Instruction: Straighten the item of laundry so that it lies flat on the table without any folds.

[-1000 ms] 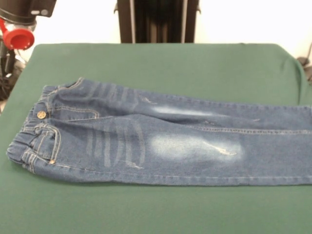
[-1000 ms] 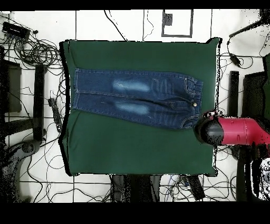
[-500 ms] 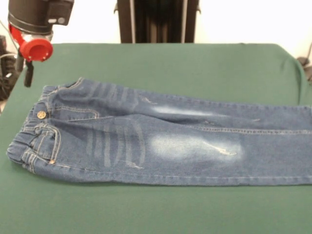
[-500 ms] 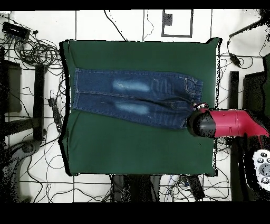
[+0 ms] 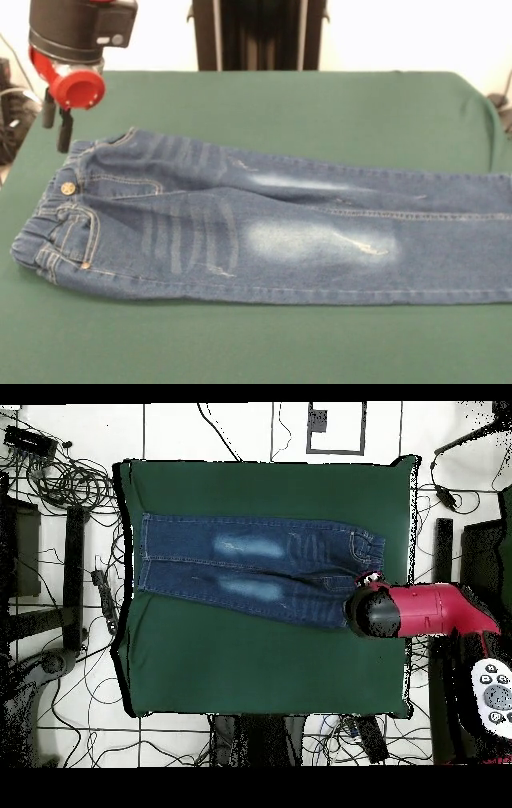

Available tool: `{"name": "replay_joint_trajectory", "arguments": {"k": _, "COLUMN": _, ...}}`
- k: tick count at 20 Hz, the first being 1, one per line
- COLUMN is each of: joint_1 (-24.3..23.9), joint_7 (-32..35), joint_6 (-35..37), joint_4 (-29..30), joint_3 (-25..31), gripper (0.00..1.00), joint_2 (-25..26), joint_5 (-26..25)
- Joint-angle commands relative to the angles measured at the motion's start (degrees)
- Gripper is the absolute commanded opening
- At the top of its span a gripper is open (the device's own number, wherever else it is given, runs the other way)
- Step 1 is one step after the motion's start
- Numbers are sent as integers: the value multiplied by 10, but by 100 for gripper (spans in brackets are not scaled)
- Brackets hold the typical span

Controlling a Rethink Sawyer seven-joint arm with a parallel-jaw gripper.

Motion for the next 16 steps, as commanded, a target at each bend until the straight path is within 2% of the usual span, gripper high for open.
{"name": "replay_joint_trajectory", "arguments": {"k": 1, "joint_1": 39, "joint_7": -92, "joint_6": -10, "joint_4": 22, "joint_3": 70, "gripper": 100, "joint_2": 51, "joint_5": 22}}
{"name": "replay_joint_trajectory", "arguments": {"k": 16, "joint_1": 84, "joint_7": -54, "joint_6": 4, "joint_4": 3, "joint_3": 65, "gripper": 100, "joint_2": 57, "joint_5": 69}}
